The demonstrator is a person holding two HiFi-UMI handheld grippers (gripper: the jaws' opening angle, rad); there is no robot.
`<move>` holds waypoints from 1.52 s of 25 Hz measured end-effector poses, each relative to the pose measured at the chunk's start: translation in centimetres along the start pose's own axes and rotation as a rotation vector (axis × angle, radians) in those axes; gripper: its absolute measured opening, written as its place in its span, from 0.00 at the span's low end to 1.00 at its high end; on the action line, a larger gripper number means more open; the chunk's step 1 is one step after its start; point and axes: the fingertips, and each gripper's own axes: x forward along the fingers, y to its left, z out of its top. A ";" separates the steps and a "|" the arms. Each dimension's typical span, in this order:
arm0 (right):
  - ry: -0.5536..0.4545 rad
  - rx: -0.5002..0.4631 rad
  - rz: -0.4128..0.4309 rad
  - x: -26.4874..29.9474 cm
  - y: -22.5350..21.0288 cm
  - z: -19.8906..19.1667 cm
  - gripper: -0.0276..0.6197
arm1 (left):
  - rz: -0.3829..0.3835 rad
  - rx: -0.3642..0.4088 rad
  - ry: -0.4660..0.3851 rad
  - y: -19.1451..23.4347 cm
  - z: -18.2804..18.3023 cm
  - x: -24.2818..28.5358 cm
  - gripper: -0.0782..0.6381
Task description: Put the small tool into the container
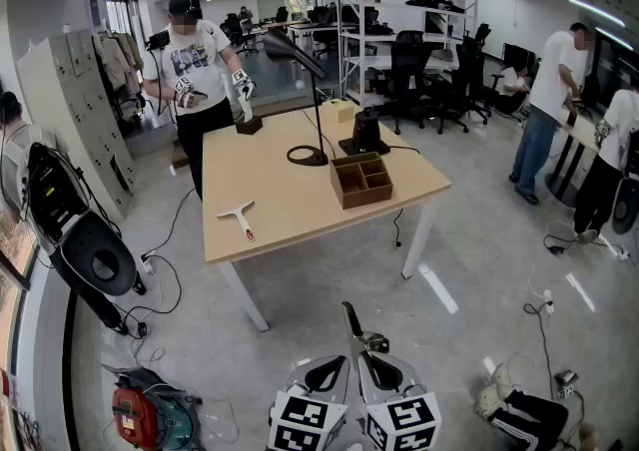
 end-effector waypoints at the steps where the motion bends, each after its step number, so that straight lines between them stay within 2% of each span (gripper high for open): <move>1: 0.000 0.002 -0.001 -0.1 -0.5 -0.2 0.05 | 0.001 0.002 -0.001 -0.3 0.0 0.4 0.13; 11: 0.006 0.015 0.002 -1.5 -3.7 -0.7 0.05 | 0.011 0.006 0.000 -3.2 0.3 2.8 0.13; 16: 0.008 0.017 0.002 -2.4 -4.9 0.1 0.05 | 0.016 0.008 -0.003 -4.3 1.4 3.2 0.13; 21: 0.005 0.009 0.017 -2.1 -8.3 -0.1 0.05 | 0.030 0.003 -0.019 -5.5 2.2 6.6 0.13; 25: 0.005 0.008 0.010 -2.6 -8.7 0.8 0.05 | 0.025 0.015 -0.024 -6.1 3.4 6.5 0.13; 31: 0.009 -0.003 0.004 2.2 -12.3 1.4 0.05 | 0.018 0.011 -0.027 -3.5 4.5 11.9 0.13; 38: 0.016 -0.011 -0.027 11.6 -14.2 3.9 0.05 | -0.012 0.004 -0.031 4.2 7.0 17.8 0.13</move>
